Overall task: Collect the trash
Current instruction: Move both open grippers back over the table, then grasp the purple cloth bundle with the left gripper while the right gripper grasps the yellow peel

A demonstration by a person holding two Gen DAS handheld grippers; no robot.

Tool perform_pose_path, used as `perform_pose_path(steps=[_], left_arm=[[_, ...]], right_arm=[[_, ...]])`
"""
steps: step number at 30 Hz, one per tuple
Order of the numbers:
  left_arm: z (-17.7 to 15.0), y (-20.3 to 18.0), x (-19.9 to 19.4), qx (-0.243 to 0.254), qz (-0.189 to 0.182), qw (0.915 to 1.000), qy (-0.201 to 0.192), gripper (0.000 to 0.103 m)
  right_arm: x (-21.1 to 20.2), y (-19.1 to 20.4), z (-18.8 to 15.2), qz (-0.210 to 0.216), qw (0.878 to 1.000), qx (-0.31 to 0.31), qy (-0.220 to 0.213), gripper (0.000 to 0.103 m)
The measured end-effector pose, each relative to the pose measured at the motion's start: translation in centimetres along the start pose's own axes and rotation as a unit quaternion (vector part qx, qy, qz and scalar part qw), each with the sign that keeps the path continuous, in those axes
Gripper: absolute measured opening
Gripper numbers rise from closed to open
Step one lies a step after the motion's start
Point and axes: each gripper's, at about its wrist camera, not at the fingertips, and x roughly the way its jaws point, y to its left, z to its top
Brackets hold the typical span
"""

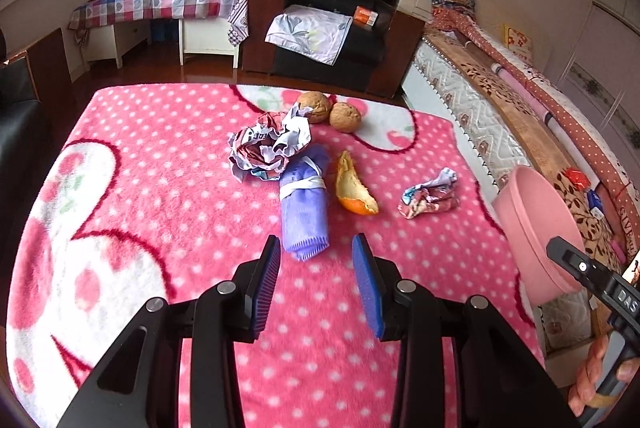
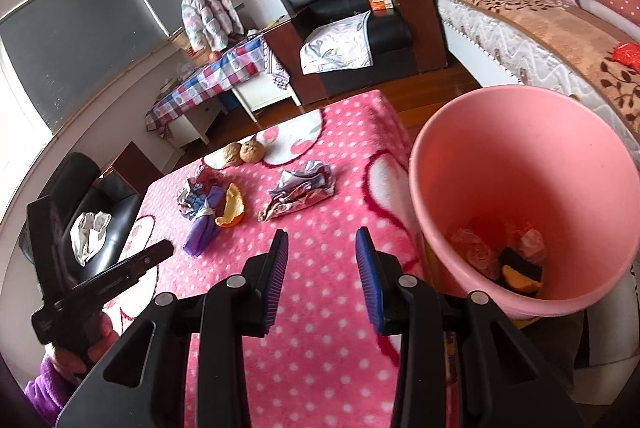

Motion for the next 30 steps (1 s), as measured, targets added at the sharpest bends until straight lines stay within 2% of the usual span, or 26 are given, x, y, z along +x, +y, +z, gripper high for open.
perform_pose_path(steps=[14,16,17,19,28,30], left_arm=[[1.1,0.2,4.4,-0.015,0.022,0.9994,0.022,0.036],[1.0,0.3,4.6,-0.013,0.02,0.9994,0.026,0.026],[1.0,0.3,4.6,-0.012,0.019,0.9994,0.026,0.026],[0.9,0.4,4.2,-0.008,0.018,0.9996,0.019,0.021],[-0.4,1.5,0.2,-0.012,-0.014,0.9998,-0.004,0.018],[-0.9,2.0,-0.9,-0.014,-0.021,0.9996,-0.009,0.018]], right_arm=[[2.6,3.1,0.1,0.035,0.998,-0.037,0.024,0.036],[3.0,3.7,0.2,0.041,0.998,-0.042,0.025,0.035],[3.3,4.2,0.3,0.043,0.998,-0.047,0.027,0.036],[3.7,4.8,0.3,0.048,0.997,-0.053,0.031,0.036],[6.9,8.5,0.0,0.073,0.991,-0.094,0.055,0.036],[7.7,9.2,-0.1,0.073,0.99,-0.101,0.06,0.041]])
